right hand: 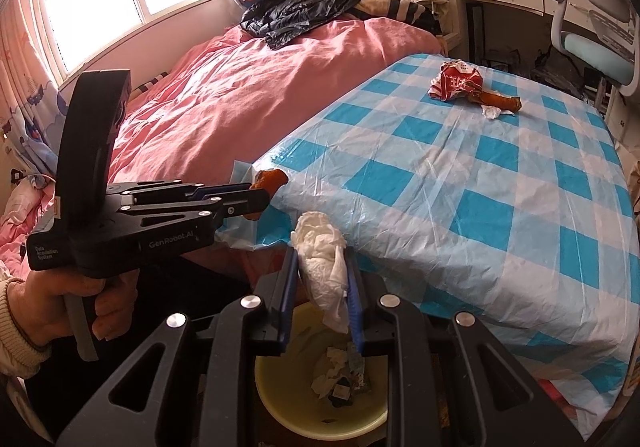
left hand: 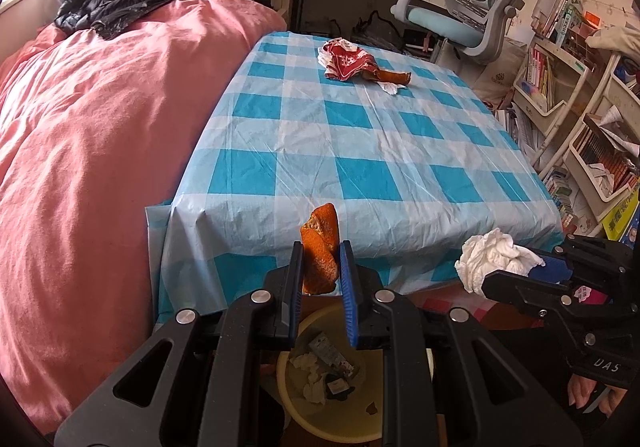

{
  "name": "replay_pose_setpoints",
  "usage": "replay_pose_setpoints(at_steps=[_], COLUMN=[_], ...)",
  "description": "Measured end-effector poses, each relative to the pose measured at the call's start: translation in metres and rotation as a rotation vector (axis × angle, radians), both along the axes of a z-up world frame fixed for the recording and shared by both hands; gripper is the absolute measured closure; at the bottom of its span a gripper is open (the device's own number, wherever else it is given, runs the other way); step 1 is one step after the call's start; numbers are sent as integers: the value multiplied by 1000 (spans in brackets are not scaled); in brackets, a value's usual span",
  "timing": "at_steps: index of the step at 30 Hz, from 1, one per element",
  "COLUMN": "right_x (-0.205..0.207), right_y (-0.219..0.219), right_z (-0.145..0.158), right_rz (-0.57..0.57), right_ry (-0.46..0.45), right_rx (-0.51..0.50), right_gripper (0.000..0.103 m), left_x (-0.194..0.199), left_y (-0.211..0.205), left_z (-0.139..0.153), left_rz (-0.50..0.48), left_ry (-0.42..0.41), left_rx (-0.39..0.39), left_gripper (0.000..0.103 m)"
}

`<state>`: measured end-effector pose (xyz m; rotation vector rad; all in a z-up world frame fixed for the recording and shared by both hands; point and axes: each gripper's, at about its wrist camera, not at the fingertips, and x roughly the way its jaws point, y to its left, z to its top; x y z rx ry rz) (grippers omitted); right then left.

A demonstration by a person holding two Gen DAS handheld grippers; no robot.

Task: Collect trash
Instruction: 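Carry tissue and small orange toy from the table over the yellow bin, then open both tools above the yellow bin to drop tissue and toy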

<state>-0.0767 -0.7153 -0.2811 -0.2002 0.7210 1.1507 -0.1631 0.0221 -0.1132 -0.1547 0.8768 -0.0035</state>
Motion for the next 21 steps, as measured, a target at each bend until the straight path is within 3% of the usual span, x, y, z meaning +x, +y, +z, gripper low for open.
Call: replay_pose_setpoints(at_steps=[21], right_x=[-11], right_y=[14], right_z=[-14], right_rz=[49], right_ry=[4], right_rx=[-64], right_gripper=[78], left_x=[3], left_y=[-9], left_z=[-31], left_rz=[-31], left_ry=[150], left_rx=[2], left_gripper=[83])
